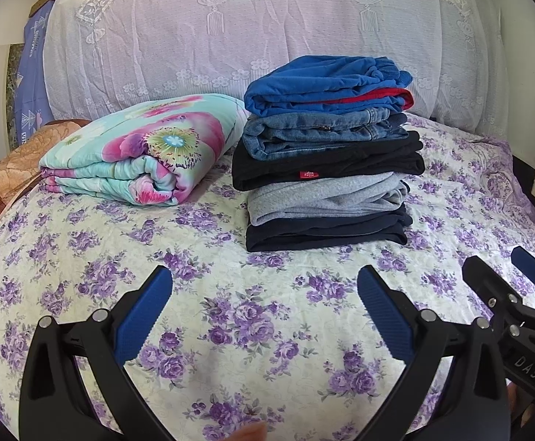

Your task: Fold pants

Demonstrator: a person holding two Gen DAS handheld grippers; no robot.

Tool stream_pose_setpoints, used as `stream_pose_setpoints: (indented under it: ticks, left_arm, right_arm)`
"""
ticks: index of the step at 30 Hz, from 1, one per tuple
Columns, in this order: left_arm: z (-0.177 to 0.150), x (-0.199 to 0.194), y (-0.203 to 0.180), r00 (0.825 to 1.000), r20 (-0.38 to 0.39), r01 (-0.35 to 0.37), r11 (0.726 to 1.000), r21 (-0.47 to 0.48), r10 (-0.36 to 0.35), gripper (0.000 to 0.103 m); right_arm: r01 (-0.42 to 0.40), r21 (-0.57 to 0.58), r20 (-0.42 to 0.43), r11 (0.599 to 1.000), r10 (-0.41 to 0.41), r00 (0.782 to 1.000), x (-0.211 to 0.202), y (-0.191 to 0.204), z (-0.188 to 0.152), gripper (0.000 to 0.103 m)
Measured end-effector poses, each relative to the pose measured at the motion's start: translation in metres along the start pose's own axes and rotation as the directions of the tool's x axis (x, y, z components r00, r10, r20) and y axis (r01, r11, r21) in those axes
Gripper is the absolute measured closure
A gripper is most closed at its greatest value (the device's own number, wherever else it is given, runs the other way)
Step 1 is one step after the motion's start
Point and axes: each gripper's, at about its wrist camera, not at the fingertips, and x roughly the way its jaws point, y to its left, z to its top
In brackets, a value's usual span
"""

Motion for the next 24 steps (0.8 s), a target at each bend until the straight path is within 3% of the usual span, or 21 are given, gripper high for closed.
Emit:
stream_pose_setpoints:
  ticks: [4, 12, 24]
  left_arm:
    - [-0.002, -0.006, -0.003, 0.999, 0.035, -0.021, 0.999, 0.025, 0.020, 0.004]
    - [0.004, -0.003, 0.009, 0.999, 0.009, -0.033, 0.999, -0.026, 0.034, 0.005]
    - [0.003, 0.001, 0.009, 1.000, -0.013, -0.020, 0.999, -0.026, 0.019, 0.004]
  right_arm:
    - [-0.001, 0.001, 0.000, 1.000, 0.001, 1.000, 0.000, 0.000, 0.000, 0.004]
    - [-0.001, -0.001, -0.001, 1.000, 0.001, 1.000, 0.000, -0.001, 0.000, 0.004]
    - [-0.002, -0.002, -0.001, 1.000, 0.002, 1.000, 0.000, 0.000, 0.000, 0.004]
